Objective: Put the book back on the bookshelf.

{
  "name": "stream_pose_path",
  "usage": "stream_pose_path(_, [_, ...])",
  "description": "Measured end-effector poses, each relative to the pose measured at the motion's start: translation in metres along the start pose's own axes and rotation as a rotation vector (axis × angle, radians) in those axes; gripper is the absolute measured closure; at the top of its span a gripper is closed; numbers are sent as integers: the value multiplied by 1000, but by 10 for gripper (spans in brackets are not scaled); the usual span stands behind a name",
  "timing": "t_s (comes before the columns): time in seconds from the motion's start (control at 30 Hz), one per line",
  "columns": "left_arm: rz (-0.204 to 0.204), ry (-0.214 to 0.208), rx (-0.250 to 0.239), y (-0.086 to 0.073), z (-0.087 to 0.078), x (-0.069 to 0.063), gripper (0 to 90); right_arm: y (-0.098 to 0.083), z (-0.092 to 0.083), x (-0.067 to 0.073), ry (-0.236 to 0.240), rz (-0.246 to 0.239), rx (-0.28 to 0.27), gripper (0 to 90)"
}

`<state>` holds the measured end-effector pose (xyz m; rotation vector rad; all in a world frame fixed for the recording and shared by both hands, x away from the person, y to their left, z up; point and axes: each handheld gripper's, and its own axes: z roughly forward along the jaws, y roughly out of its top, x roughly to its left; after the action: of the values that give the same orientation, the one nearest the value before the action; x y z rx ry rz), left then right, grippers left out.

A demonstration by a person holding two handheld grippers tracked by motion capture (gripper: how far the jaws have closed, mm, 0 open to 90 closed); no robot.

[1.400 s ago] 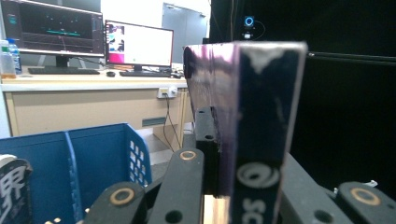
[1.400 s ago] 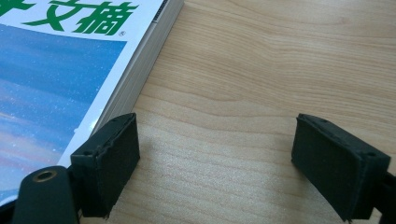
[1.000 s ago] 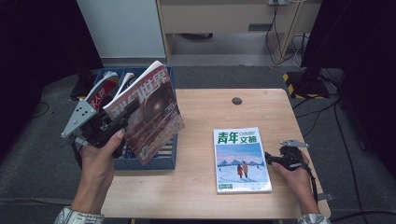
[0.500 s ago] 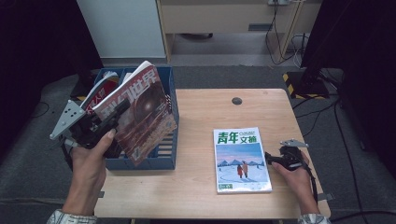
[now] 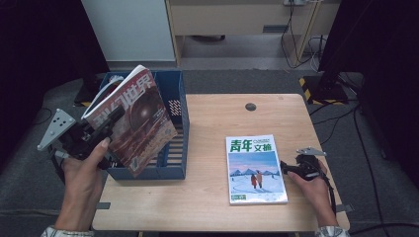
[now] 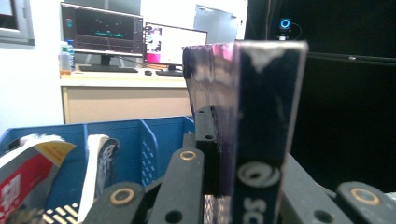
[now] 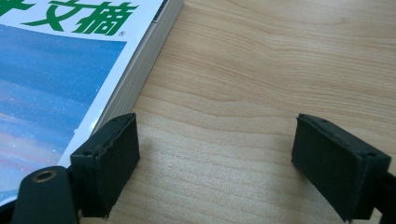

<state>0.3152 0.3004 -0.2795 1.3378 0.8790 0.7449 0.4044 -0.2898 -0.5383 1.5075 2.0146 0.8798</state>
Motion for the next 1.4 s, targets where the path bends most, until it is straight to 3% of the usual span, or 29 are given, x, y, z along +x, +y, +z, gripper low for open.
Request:
stream_pose_path(0.33, [5, 50, 9, -2, -8, 8, 839, 0, 0, 0, 0, 0, 0, 152])
stream_pose_path(0.9, [-23, 121, 13, -1, -17, 20, 839, 0, 0, 0, 0, 0, 0, 152])
stream_pose_path(1.13, [-15, 159, 14, 0, -17, 19, 839, 0, 0, 0, 0, 0, 0, 152])
stream_pose_path(1.4, [-34, 189, 13, 0, -13, 20, 839, 0, 0, 0, -1, 1, 0, 152])
